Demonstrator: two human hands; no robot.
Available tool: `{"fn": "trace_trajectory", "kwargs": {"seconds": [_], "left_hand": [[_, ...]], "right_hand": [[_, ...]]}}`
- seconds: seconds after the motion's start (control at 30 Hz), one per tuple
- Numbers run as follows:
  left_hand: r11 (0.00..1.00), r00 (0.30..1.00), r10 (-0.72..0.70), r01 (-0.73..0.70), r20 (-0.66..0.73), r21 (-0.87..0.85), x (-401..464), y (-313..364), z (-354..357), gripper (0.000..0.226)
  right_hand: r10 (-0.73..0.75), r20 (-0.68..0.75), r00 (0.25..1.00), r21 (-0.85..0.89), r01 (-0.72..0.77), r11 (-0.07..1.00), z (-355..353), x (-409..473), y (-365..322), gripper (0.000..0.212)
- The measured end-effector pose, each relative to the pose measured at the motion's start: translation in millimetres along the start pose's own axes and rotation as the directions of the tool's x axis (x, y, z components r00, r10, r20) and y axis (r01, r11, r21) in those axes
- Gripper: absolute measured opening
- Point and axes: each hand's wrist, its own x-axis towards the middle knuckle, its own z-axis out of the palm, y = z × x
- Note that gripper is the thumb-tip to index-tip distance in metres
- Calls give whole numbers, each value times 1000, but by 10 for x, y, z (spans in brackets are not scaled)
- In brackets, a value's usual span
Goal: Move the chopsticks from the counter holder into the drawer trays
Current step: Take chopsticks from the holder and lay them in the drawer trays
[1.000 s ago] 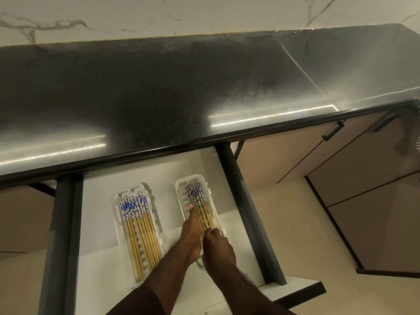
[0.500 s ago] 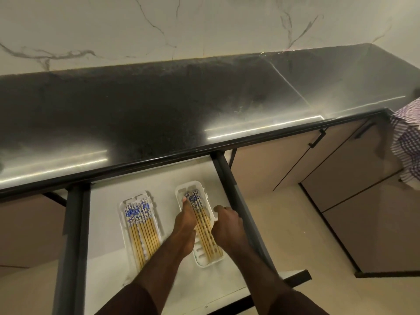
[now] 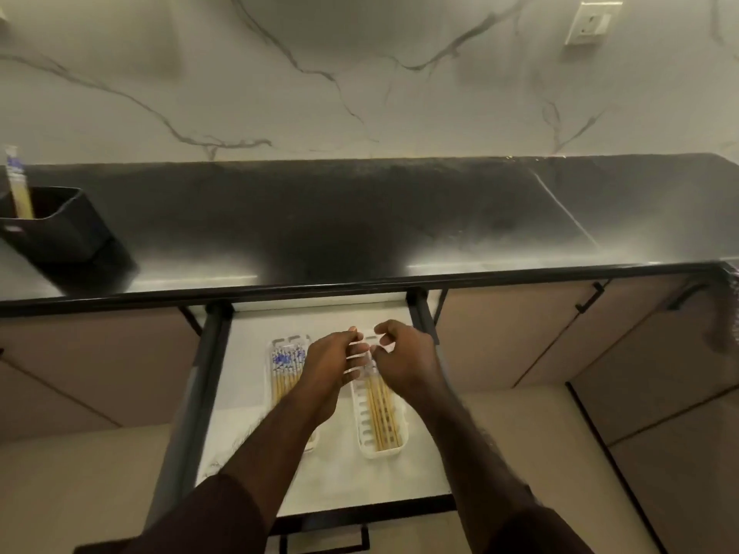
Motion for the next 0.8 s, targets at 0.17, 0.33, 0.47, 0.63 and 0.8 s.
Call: {"fn": "trace_trajectory", "kwargs": {"seconds": [0.17,0.33,0.47,0.63,0.8], "left_hand": [[987,985,157,-159,-75,-19,-377,352,-563,24],[958,953,264,-277,-148,-71,-765,643,-1493,19],[921,920,340,-368,-192,-132,-1098,705,-2446,16],[891,880,399,-439,-258,-119,-1423,781,-3691,14],[888,872,390,-441,-294,-130,-1509,870,-4586,16]], "right_hand": [[-89,-91,992,89,97,991,-8,-186,-636,31],[-174,-78,982,168,185,968,428,-398,-1380,27],[-223,-62,973,235,231,944,985,-665,-1977,24],[-255,-20,967,250,252,935,1720,-1002,-2733,24],[-329,18,944,241,315,918,2237,-1169,-3367,26]]}}
